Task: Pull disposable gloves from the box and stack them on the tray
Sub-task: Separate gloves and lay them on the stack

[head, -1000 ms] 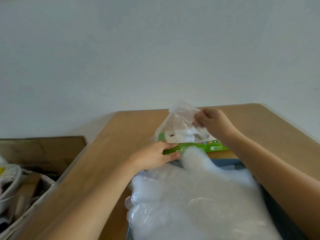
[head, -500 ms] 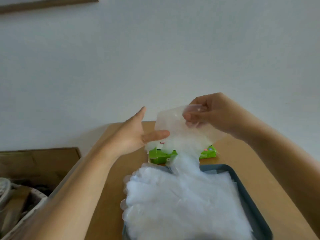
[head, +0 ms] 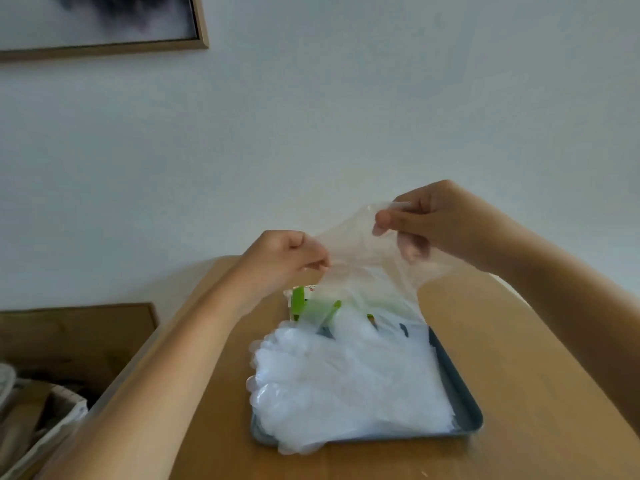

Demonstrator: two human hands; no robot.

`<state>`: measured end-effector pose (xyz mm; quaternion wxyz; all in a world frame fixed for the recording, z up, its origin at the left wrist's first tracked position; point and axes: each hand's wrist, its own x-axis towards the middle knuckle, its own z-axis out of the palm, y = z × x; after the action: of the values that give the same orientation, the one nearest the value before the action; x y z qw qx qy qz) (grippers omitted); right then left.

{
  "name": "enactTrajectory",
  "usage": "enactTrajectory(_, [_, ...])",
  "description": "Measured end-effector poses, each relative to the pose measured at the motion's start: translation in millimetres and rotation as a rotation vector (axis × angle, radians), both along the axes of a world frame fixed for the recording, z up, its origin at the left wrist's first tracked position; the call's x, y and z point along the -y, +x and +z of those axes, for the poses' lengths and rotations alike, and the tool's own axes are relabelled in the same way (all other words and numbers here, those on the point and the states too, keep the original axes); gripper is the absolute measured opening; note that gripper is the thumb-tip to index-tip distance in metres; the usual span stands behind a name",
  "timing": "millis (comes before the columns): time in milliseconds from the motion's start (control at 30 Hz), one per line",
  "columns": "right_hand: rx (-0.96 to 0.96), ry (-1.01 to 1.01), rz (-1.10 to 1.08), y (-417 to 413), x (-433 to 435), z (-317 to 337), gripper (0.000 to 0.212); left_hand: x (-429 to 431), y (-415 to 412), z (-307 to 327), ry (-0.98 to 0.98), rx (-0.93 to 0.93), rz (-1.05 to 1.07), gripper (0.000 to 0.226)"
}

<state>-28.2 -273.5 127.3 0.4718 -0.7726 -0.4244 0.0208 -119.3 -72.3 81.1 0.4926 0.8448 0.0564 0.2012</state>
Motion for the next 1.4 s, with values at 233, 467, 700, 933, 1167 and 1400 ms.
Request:
enactTrajectory(233, [-0.359, 0.103, 0.121, -30.0, 6.9, -20.9, 0.026, 3.6, -28.2, 5.0, -0.183, -0.027, 0.047, 0.033])
enactTrajectory(467, [-0.274, -0.079, -0.045, -18.6, 13.8, -66.0, 0.030, -8.5, -8.5, -5.8, 0.178, -0.160, 0.109, 0.022])
enactTrajectory(700, [0.025, -0.418, -0.275, 10.8, 19.7, -144.5, 0.044, -5.9, 34.6, -75.8, 0.455, -0.367, -0.001, 0.026])
enactTrajectory(933, [0.091, -0.494, -0.350, 18.6, 18.8, -177.3, 0.037, -0.3, 45.1, -99.6, 0.655, -0.275, 0.293, 0.016])
enactTrajectory(1167, [0.081, -0.484, -0.397, 25.0, 18.0, -186.7, 0.035, 55.0, 24.7, -112.0, 0.737, -0.127, 0.016, 0.033])
enactTrajectory(1400, [0.453, -0.507, -0.189, 6.6, 24.3, -169.5, 0.044, 47.8, 22.9, -149.4, 0.863, -0.580, -0.178, 0.071])
